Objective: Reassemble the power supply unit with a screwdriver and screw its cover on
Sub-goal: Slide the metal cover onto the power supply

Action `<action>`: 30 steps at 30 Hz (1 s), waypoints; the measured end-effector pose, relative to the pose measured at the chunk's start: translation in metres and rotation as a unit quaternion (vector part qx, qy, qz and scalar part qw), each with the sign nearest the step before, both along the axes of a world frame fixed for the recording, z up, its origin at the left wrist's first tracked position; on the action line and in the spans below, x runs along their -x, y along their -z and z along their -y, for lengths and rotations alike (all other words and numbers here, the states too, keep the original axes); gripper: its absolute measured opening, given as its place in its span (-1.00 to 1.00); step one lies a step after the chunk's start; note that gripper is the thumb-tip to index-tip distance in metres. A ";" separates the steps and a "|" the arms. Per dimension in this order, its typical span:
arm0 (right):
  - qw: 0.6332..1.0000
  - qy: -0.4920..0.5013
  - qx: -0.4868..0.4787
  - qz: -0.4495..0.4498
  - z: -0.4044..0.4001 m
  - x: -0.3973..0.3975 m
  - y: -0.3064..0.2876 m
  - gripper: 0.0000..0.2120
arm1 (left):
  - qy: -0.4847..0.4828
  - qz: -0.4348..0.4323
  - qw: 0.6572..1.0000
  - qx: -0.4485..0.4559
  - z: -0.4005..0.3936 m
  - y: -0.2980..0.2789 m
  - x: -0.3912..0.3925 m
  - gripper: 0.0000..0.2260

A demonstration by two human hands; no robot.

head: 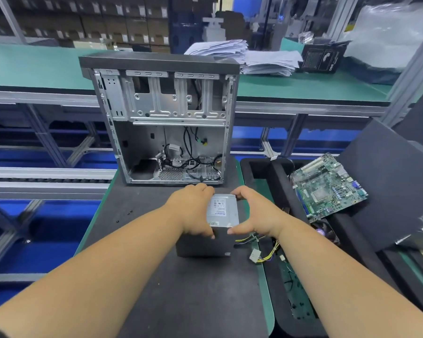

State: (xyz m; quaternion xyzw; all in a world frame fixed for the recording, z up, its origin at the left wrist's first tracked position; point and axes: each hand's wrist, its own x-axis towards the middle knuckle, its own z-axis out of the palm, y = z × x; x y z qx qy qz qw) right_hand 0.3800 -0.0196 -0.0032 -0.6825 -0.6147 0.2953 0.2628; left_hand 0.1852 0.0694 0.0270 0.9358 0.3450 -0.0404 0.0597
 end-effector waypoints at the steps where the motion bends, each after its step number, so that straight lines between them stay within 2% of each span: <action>1: 1.000 -0.002 -0.004 0.006 -0.001 0.000 0.000 -0.23 | 0.000 -0.006 1.000 -0.001 -0.001 -0.001 -0.001 -0.10; 7: 1.000 -0.012 0.004 -0.002 -0.001 0.000 0.003 -0.26 | 0.000 0.011 1.000 0.010 -0.003 -0.001 0.001 -0.08; 9: 0.999 -0.007 0.017 -0.031 0.005 0.000 0.007 -0.16 | 0.000 0.026 0.999 0.038 -0.004 0.000 0.007 -0.01; 11: 0.997 0.007 0.049 -0.053 0.012 -0.001 0.012 -0.01 | 0.018 0.002 0.999 0.052 -0.006 0.000 0.010 0.09; 12: 0.996 0.021 0.066 -0.059 0.017 -0.004 0.015 0.00 | 0.020 -0.002 0.999 0.048 -0.005 0.001 0.011 0.10; 15: 0.992 0.068 0.079 -0.066 0.032 -0.014 0.025 -0.17 | -0.016 0.048 0.998 0.043 -0.004 0.004 0.014 0.00; 18: 0.992 0.111 0.033 -0.053 0.047 -0.023 0.028 -0.41 | -0.103 0.131 0.980 0.110 -0.005 0.002 0.022 -0.12; 20: 0.986 0.162 -0.041 -0.011 0.050 -0.028 0.031 -0.56 | -0.194 0.217 0.931 0.219 -0.006 0.001 0.031 -0.29; 21: 0.978 0.195 -0.074 0.012 0.051 -0.029 0.032 -0.60 | -0.233 0.260 0.890 0.293 -0.007 0.002 0.035 -0.36; 23: 0.953 0.265 -0.136 0.050 0.049 -0.029 0.033 -0.65 | -0.259 0.314 0.804 0.434 -0.003 0.007 0.041 -0.43; 25: 0.930 0.325 -0.163 0.057 0.046 -0.024 0.034 -0.65 | -0.271 0.338 0.740 0.515 0.003 0.016 0.043 -0.48; 26: 0.929 0.341 -0.144 0.028 0.042 -0.020 0.033 -0.63 | -0.284 0.352 0.709 0.541 0.007 0.023 0.043 -0.51; 28: 0.934 0.337 -0.031 -0.118 0.031 -0.007 0.031 -0.59 | -0.314 0.373 0.653 0.580 0.013 0.041 0.044 -0.55; 29: 0.925 0.317 0.042 -0.205 0.025 0.001 0.032 -0.59 | -0.329 0.378 0.634 0.589 0.015 0.051 0.044 -0.51; 30: 0.919 0.288 0.098 -0.252 0.020 0.007 0.035 -0.56 | -0.342 0.379 0.622 0.594 0.018 0.060 0.044 -0.45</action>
